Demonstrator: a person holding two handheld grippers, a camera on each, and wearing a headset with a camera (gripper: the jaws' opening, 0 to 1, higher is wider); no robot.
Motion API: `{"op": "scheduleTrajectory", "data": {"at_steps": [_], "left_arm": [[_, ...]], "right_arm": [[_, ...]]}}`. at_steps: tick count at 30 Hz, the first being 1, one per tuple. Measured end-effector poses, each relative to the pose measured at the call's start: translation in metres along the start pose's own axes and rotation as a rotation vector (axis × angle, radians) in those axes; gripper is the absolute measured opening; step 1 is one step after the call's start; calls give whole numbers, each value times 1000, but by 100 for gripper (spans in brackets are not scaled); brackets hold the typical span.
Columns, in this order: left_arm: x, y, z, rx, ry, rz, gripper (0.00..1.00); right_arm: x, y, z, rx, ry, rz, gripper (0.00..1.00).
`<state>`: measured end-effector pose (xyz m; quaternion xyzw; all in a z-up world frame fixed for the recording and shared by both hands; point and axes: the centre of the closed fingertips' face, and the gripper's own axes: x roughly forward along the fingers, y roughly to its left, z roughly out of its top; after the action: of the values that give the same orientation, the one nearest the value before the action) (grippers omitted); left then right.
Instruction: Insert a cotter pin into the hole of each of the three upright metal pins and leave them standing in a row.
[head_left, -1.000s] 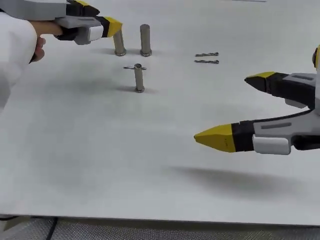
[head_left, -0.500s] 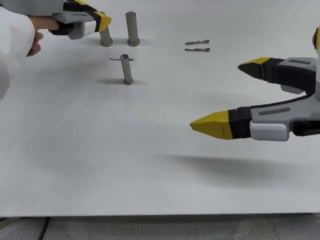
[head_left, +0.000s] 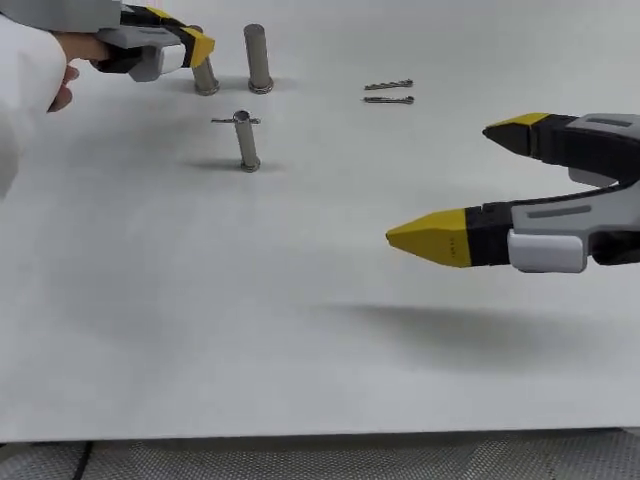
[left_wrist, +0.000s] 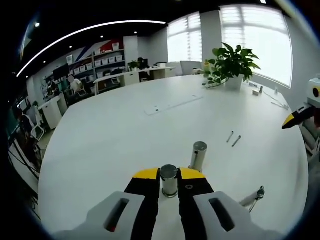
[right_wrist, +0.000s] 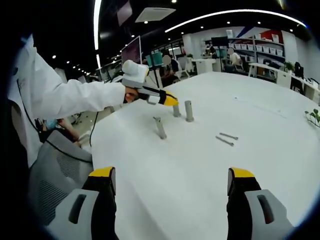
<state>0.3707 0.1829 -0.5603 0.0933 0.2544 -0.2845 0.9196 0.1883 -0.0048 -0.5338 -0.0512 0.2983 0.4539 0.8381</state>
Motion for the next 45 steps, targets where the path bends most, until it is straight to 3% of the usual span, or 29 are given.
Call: {"op": "scheduleTrajectory", "data": {"at_steps": [1,7,9,15,17,23,27,32,38,43,45], "left_arm": [[0,0,0,40,8,-1,10],[0,-2,1,25,15,22,10],[-2,-6,0,56,22,14,9],[-15,-9,-4,52,42,13,9],[-24,-7,-3,12,40,9,9],[-53,-6,8,-8,26,16,9],[-70,-12,19,-7,-6,15,9],[-88,-26,29,20,-35,9,9],[-99,-53,37,21,-51,-30,9],[-105,-86,45,24,-68,-93,9],[-106,-93,47,12,-74,-103,9]], "right_arm": [[-1,1,-1,-4,2,2,90],[-2,2,-3,-9,11,0,91],[-2,2,-2,-14,13,-9,93],[-4,4,3,-37,14,-3,93],[-3,3,4,-45,16,-2,93],[-4,3,7,-59,11,-6,94],[-6,7,8,-71,10,-4,94],[-7,12,9,-74,5,5,93],[-8,15,11,-80,-3,11,93],[-11,18,12,-92,-8,12,93],[-13,19,13,-91,-14,13,93]]}}
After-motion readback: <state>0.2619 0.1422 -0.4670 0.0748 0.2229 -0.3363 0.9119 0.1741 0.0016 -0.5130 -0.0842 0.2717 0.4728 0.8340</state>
